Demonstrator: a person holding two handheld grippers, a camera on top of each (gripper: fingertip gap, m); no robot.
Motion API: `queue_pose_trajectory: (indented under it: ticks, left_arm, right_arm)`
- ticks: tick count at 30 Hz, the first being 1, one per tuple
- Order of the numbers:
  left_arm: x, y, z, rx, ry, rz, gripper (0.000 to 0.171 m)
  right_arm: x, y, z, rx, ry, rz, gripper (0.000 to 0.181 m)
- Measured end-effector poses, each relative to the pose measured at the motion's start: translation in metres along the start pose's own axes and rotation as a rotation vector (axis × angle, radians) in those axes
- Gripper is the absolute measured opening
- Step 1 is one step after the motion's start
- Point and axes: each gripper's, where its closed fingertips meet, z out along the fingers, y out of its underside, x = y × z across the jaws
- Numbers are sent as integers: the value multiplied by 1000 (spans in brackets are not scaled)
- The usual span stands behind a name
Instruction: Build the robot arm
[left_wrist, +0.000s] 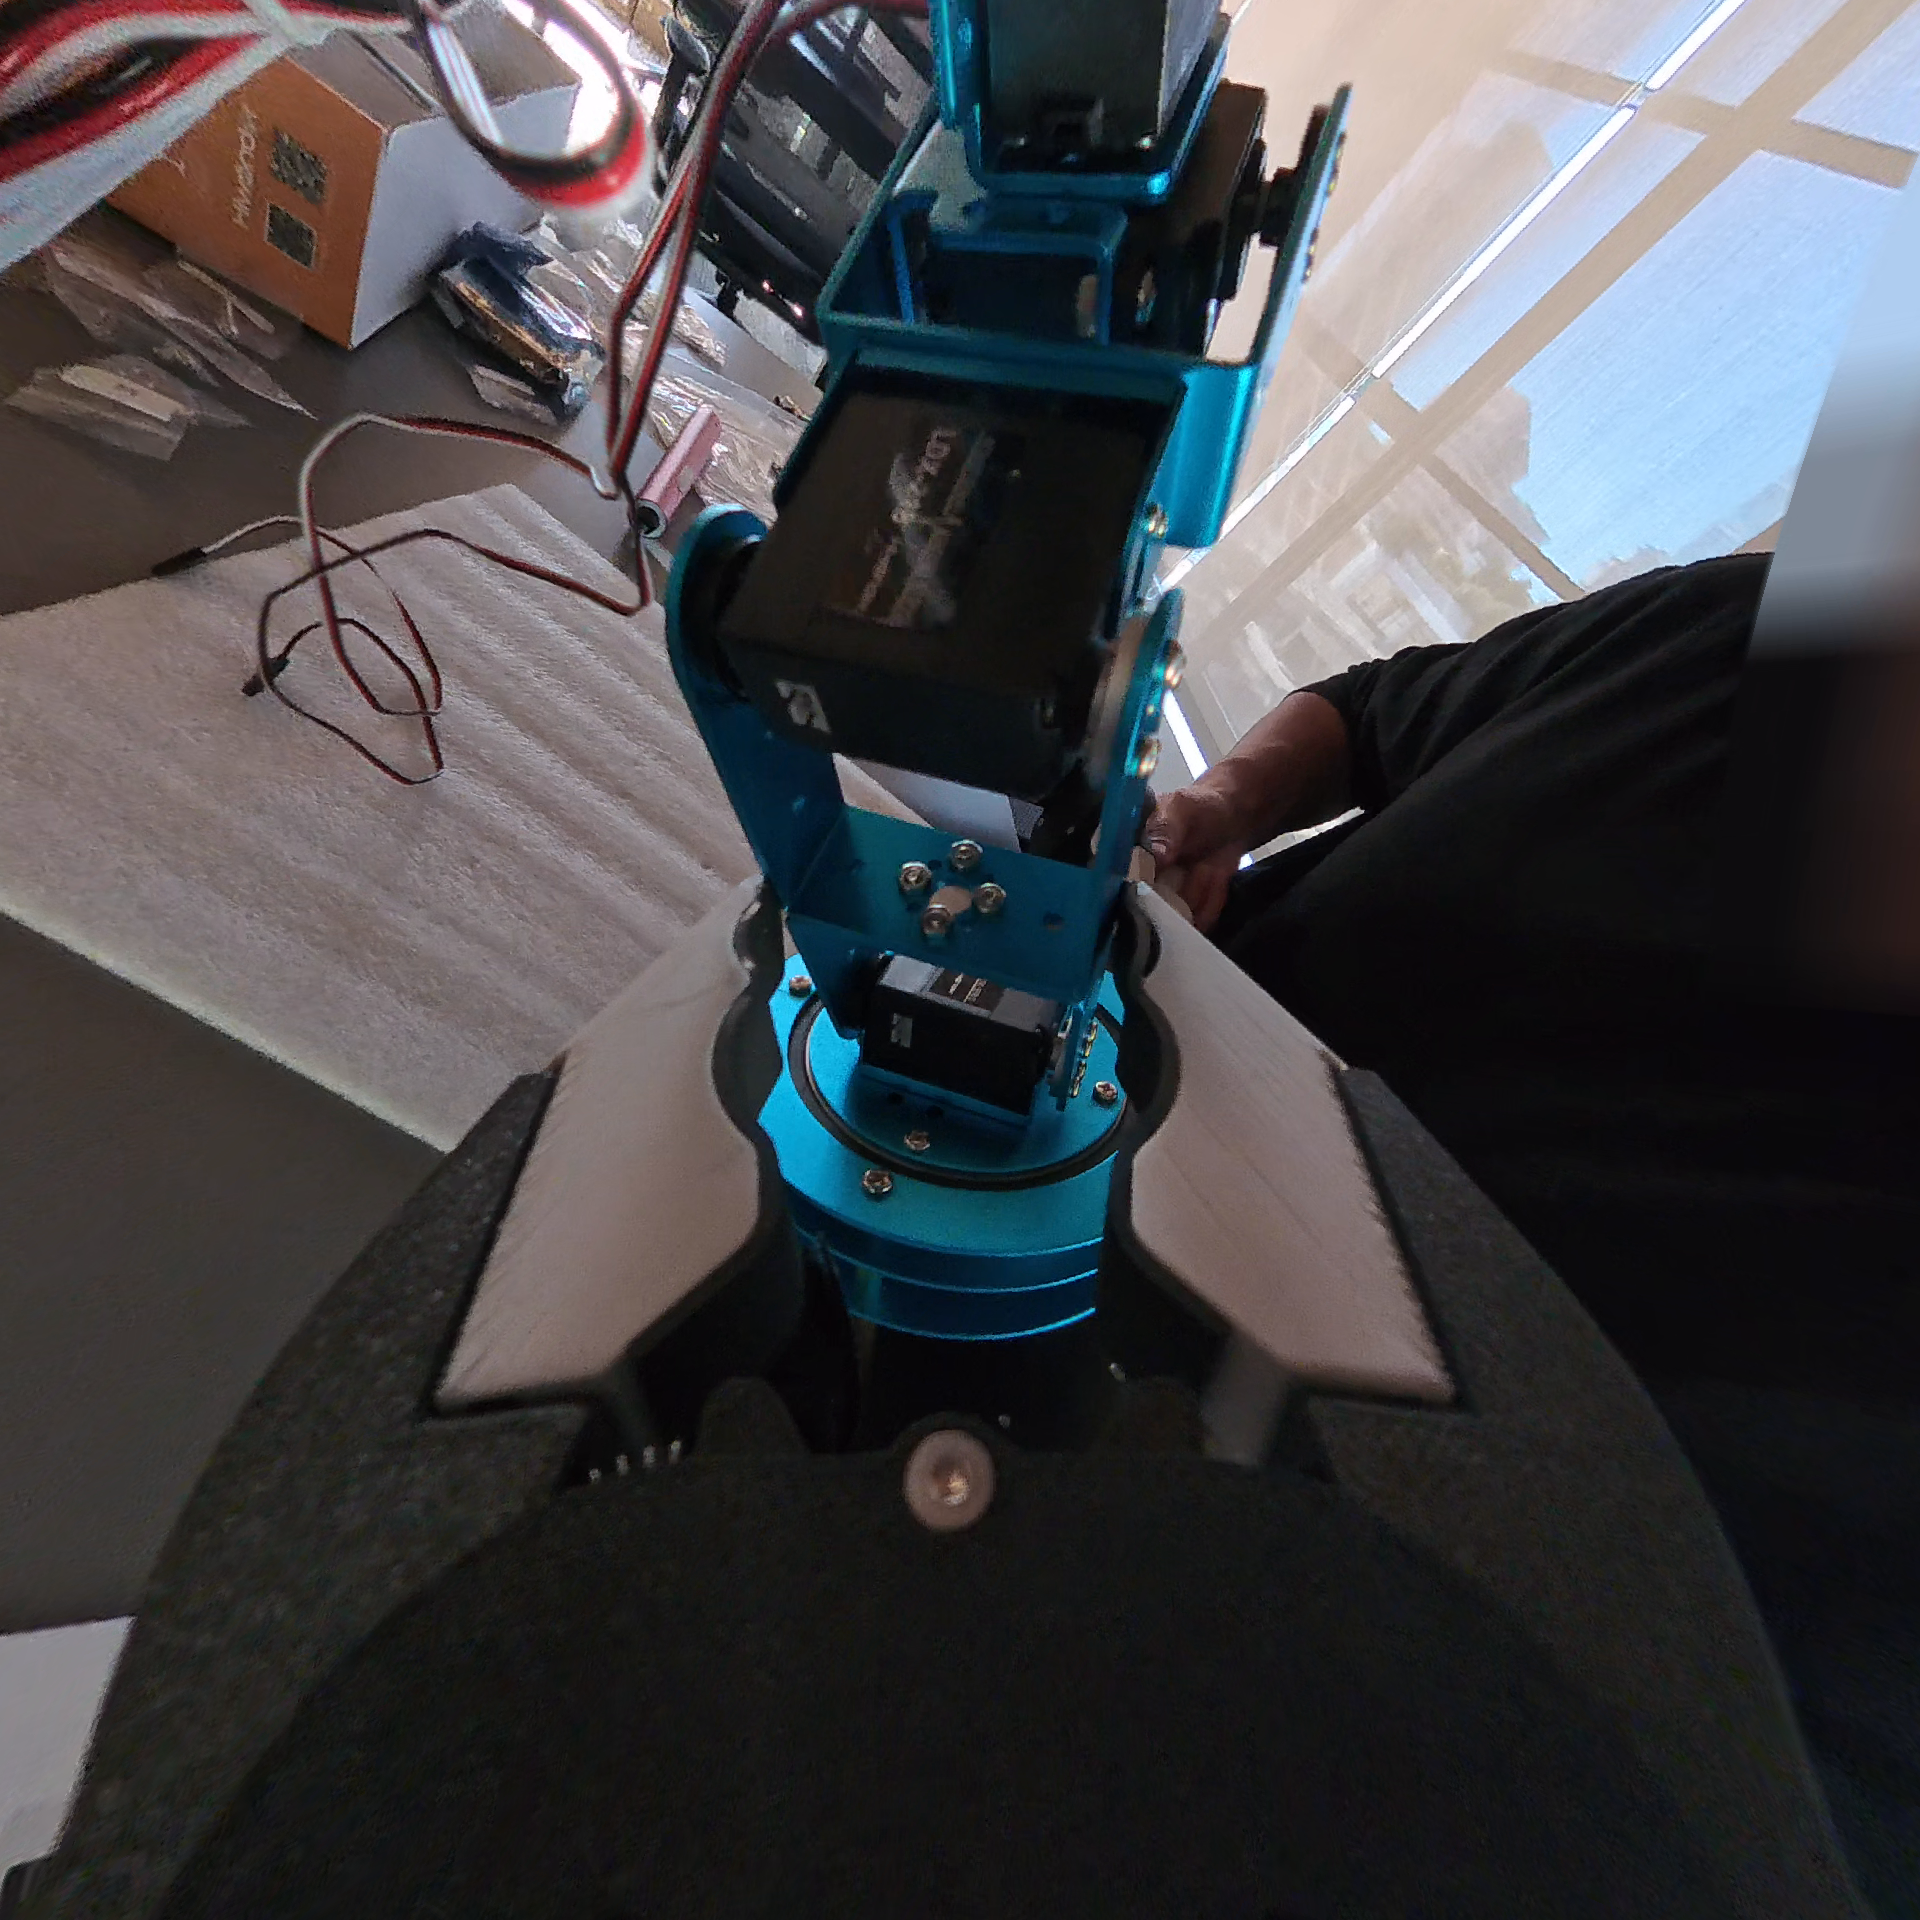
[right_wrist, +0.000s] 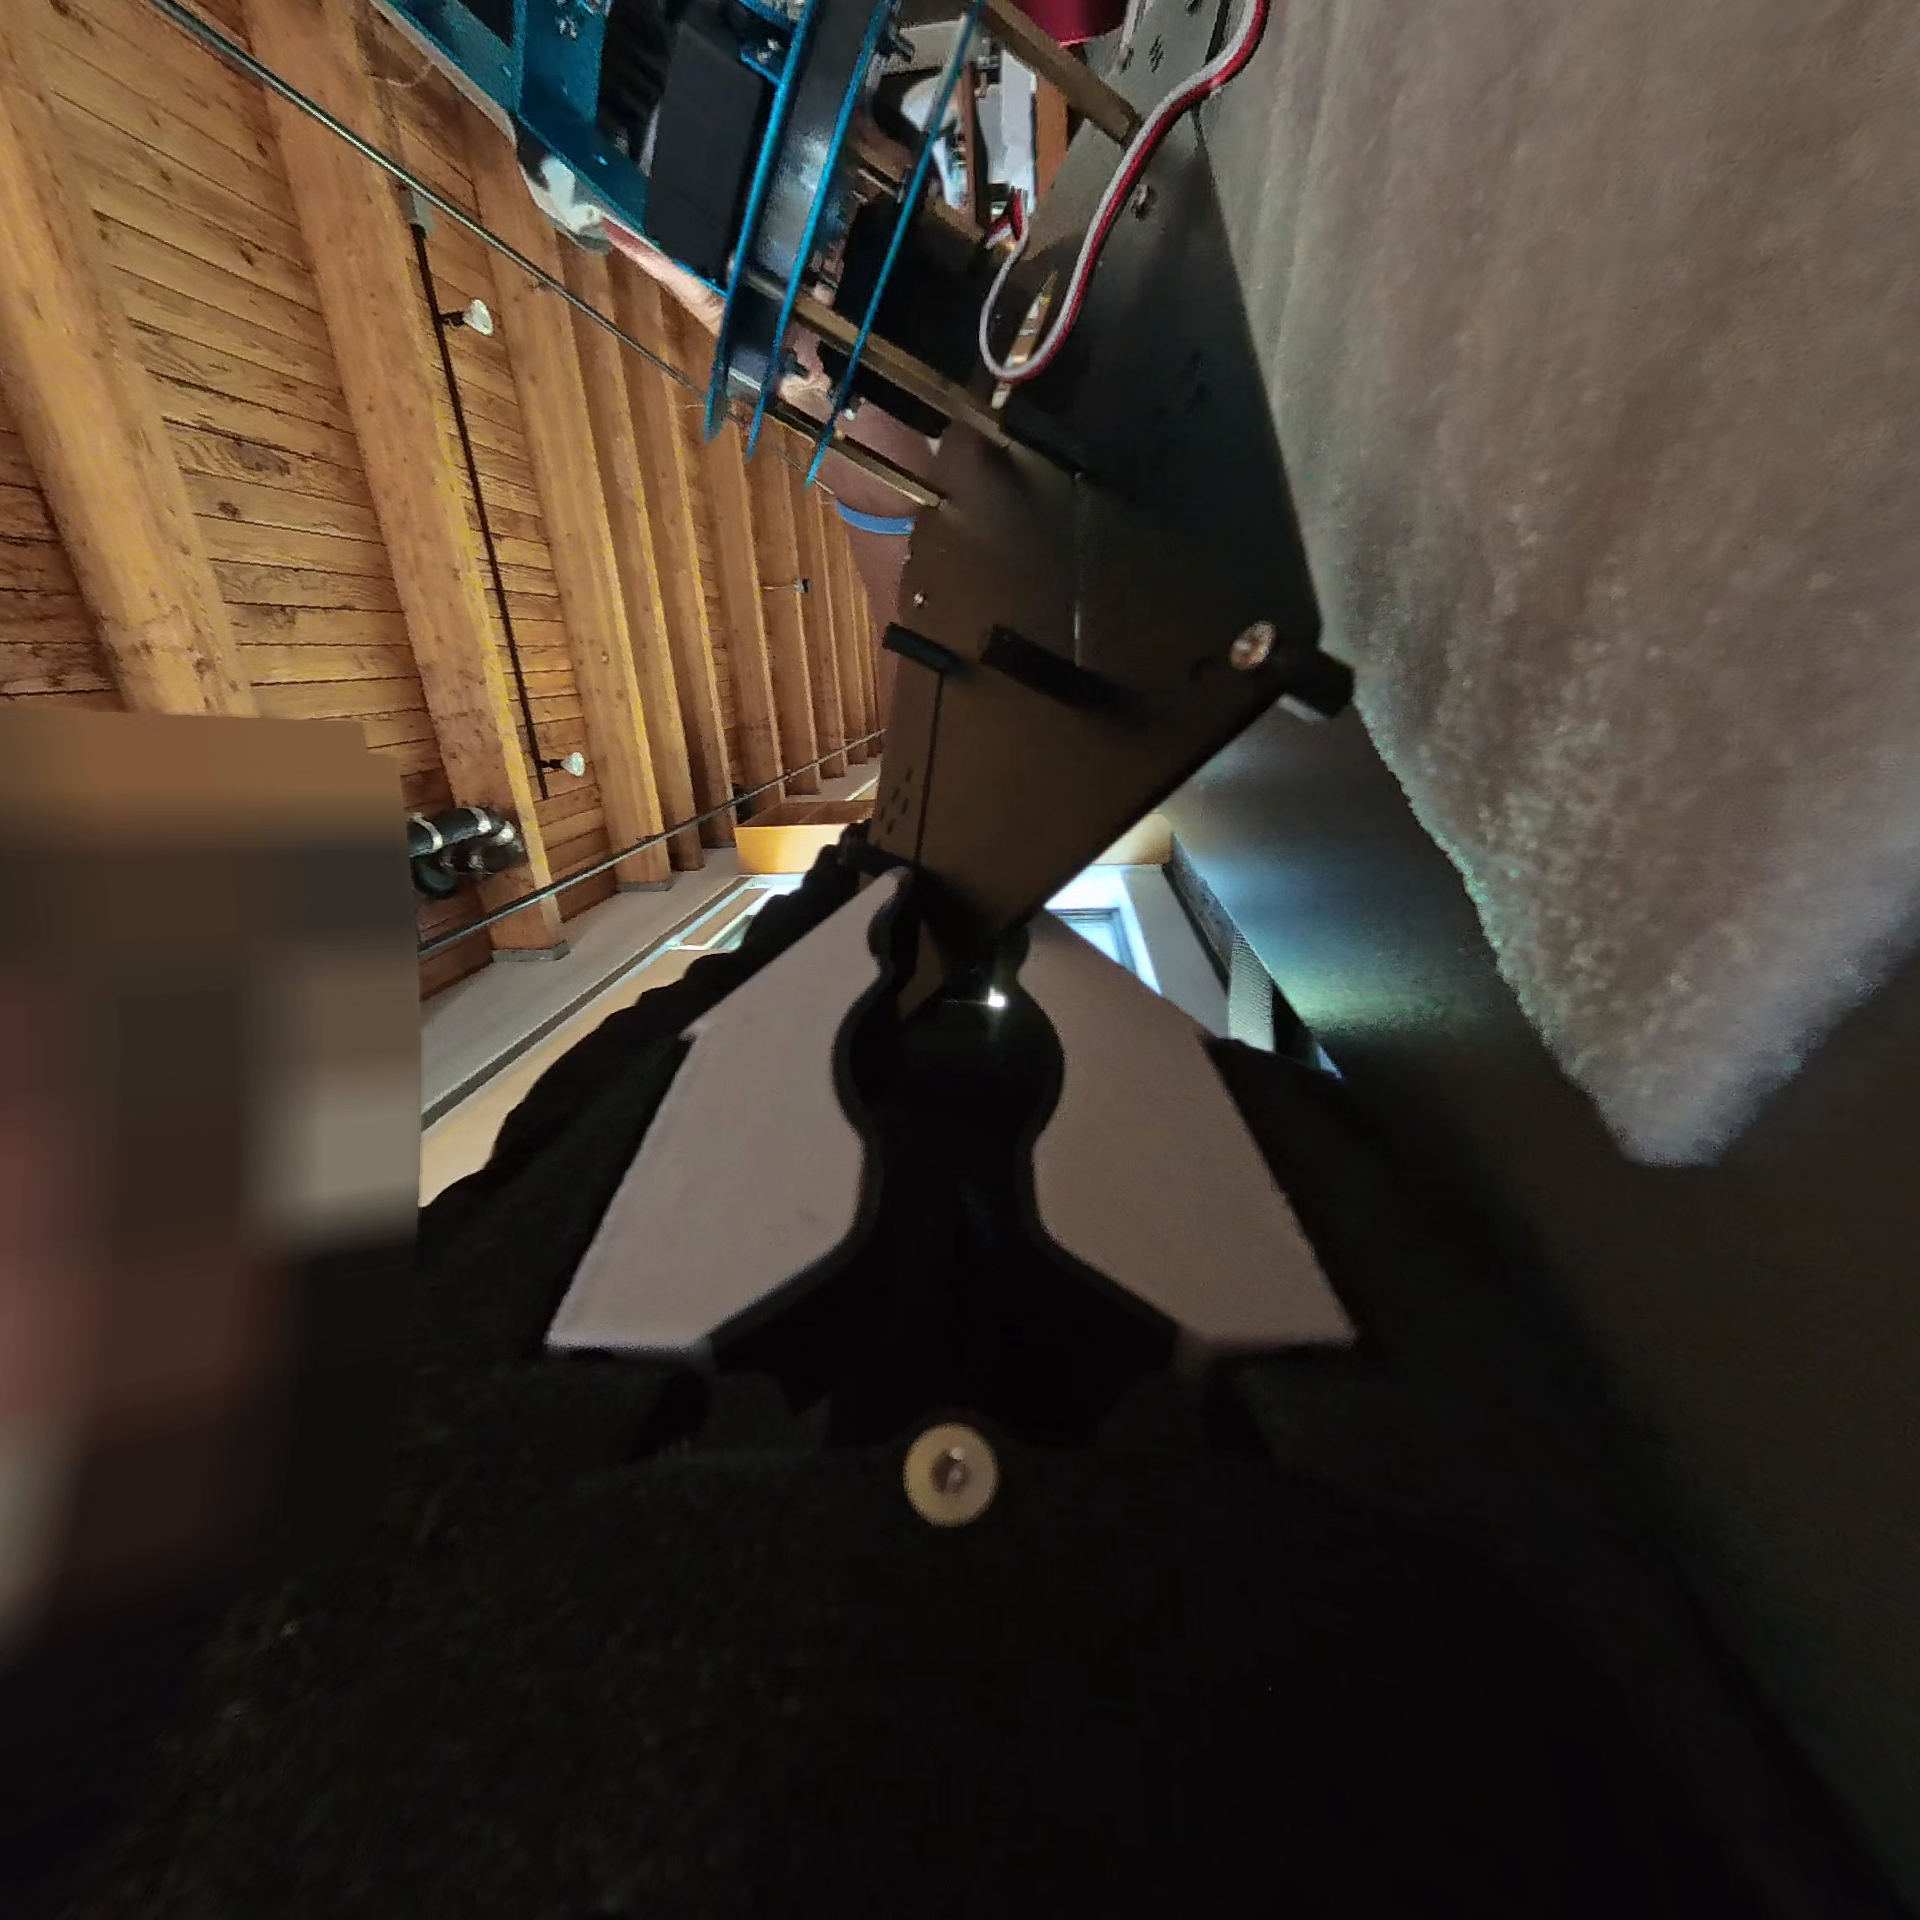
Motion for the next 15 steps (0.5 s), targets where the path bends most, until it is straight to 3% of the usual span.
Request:
queue_pose_trajectory:
  ticks: [9,15]
  left_arm:
    - [17,6,-9,37,7,88,63]
    - [45,-1,-22,95,16,187,63]
  right_arm:
    - [-2,9,5,-35,-30,7,3]
    - [-17,13,9,-93,-11,-104,1]
